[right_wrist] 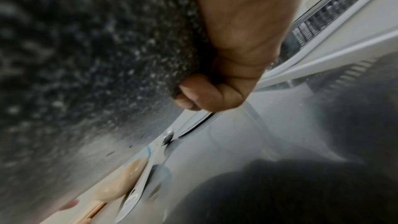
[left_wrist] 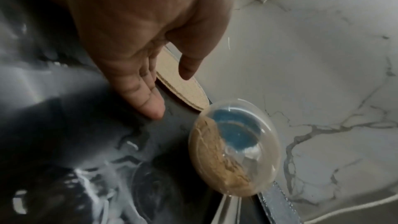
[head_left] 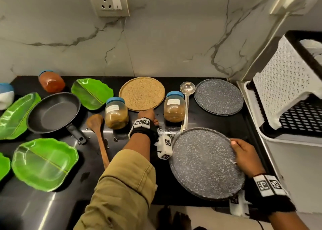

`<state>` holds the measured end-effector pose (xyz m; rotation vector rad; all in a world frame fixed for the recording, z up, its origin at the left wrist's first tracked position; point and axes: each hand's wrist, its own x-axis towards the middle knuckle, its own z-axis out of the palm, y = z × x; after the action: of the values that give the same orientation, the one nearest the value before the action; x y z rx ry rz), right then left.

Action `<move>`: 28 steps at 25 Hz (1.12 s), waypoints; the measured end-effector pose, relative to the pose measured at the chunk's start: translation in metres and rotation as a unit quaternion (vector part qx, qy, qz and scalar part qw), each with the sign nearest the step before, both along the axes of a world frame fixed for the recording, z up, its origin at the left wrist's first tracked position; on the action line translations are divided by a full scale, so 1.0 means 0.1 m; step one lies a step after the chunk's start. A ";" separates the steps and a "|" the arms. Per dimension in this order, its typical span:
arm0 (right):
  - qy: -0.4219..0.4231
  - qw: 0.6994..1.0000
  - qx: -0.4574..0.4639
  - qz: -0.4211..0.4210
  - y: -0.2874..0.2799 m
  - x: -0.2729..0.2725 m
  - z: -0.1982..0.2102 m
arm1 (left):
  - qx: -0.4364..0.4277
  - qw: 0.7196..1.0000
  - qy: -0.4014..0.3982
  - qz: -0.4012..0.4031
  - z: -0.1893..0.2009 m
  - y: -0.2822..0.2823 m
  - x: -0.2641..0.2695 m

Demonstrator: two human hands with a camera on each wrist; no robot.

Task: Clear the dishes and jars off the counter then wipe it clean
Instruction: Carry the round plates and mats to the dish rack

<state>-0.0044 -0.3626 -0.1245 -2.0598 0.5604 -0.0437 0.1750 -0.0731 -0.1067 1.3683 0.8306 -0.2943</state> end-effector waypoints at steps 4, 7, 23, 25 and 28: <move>-0.007 0.998 0.024 -0.057 -0.15 -0.06 0.01 | -0.077 0.996 0.011 0.042 -0.15 -0.02 0.26; -0.011 0.995 0.043 -0.085 -0.21 -0.11 0.05 | -0.126 0.990 0.028 0.055 -0.23 0.03 0.38; -0.021 0.990 0.062 -0.124 -0.86 -0.54 0.19 | 0.464 0.820 0.045 -0.331 -0.13 0.02 0.28; -0.024 0.989 0.068 -0.125 -0.79 -0.49 0.19 | 0.455 0.821 0.052 -0.341 -0.10 0.05 0.32; -0.028 0.988 0.081 -0.130 -0.65 -0.36 0.23 | 0.369 0.891 0.063 -0.258 -0.18 0.18 0.43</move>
<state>-0.0404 -0.4275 -0.1011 -1.8127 0.7682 -0.2030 0.2176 -0.0546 -0.1244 2.3162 0.6921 -0.5115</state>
